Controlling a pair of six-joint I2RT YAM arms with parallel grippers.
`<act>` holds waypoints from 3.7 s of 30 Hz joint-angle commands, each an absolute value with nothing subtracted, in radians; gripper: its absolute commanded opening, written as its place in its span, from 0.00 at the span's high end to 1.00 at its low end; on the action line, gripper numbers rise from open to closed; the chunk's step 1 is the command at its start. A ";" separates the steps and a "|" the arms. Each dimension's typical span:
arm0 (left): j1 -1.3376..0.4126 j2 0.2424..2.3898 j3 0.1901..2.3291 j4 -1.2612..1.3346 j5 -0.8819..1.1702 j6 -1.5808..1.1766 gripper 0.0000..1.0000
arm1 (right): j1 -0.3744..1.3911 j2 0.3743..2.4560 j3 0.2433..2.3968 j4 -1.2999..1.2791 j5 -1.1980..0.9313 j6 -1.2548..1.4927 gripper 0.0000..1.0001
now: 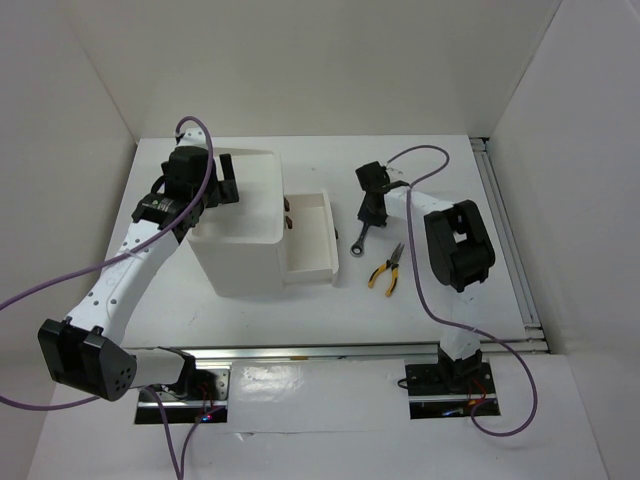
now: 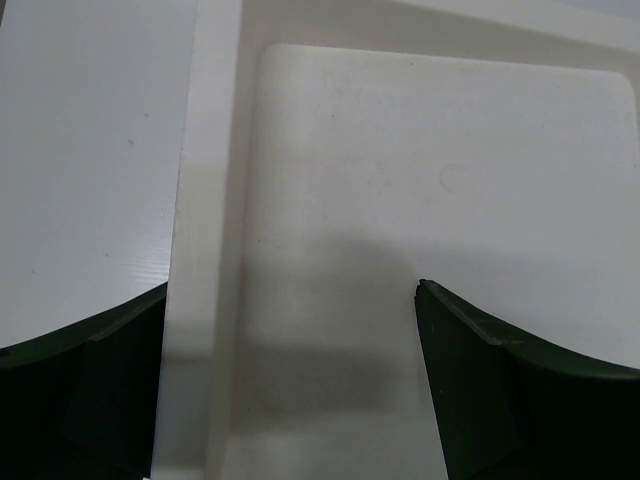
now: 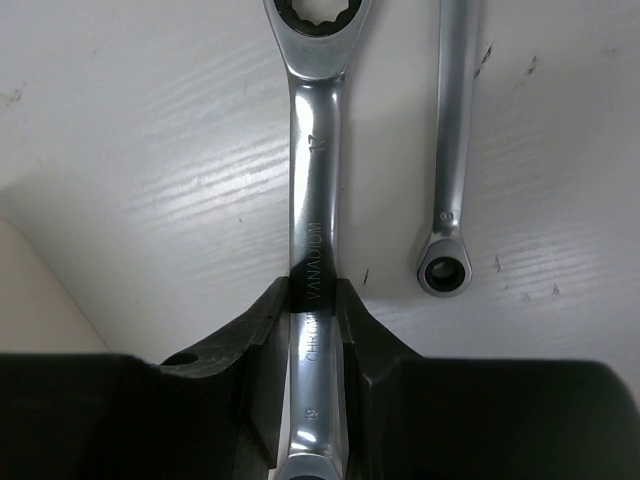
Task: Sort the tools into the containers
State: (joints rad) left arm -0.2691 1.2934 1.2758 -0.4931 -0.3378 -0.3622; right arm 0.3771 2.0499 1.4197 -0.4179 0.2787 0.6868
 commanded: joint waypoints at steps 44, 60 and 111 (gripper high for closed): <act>-0.311 1.322 1.236 -0.600 -0.160 -0.367 0.00 | 0.344 1.658 1.197 0.015 0.034 0.417 1.00; -0.311 1.322 1.236 -0.600 -0.160 -0.367 0.00 | 0.506 1.686 1.348 0.048 -0.126 0.417 1.00; -0.311 1.322 1.236 -0.591 -0.141 -0.357 0.00 | 0.556 1.684 1.404 -0.348 0.459 0.345 0.16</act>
